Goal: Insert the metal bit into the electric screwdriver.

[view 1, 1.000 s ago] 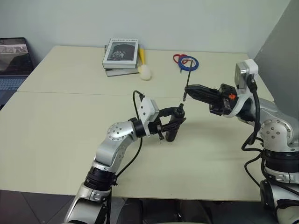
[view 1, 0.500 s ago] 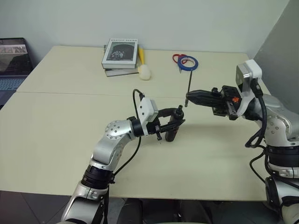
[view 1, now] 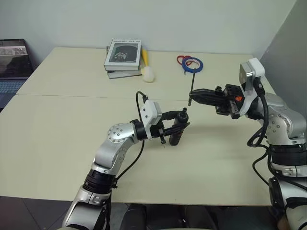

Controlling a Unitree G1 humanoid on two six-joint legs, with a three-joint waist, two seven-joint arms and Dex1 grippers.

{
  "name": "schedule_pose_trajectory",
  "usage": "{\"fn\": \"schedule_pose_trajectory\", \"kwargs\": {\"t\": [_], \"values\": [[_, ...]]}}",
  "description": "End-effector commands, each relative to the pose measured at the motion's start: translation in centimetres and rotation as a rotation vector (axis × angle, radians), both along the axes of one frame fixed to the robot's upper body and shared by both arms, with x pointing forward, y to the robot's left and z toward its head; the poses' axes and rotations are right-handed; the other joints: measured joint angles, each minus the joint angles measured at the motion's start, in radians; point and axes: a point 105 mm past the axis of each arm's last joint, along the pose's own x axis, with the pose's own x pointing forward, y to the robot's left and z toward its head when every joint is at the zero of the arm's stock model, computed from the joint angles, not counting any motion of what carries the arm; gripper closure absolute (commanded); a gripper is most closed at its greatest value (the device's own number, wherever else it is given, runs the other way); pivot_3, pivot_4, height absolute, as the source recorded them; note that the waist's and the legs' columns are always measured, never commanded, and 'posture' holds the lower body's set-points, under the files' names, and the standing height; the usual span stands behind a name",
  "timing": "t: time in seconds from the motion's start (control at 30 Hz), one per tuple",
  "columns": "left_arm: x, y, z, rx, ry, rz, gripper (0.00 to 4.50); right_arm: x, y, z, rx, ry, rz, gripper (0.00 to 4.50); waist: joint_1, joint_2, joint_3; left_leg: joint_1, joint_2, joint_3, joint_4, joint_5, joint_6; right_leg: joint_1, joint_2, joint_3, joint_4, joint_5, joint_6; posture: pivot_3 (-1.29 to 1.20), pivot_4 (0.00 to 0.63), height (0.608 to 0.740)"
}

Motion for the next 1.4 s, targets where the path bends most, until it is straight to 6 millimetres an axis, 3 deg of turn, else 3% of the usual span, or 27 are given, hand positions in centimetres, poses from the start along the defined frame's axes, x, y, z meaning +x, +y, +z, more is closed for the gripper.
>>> {"fn": "schedule_pose_trajectory", "kwargs": {"t": [0.03, 1.4], "values": [[0.3, 0.6, -0.1, 0.018, 0.002, 0.025, 2.86, -0.3, 0.3, 1.0, 0.019, -0.062, 0.006, 4.5, -0.001, 0.0, 0.0, 0.0, 0.0, 0.0, 0.0, 0.0, 0.0, 0.0, 0.0, 0.0, 0.0, 0.0, 0.0, 0.0, 0.15, 0.74], [0.4, 0.9, 0.0, 0.03, -0.007, 0.026, 2.86, -0.4, 1.0, -0.6, 0.018, -0.024, 0.019, 4.5, -0.015, 0.0, 0.0, 0.0, 0.0, 0.0, 0.0, 0.0, 0.0, 0.0, 0.0, 0.0, 0.0, 0.0, 0.0, 0.0, 0.15, 0.74]]}}
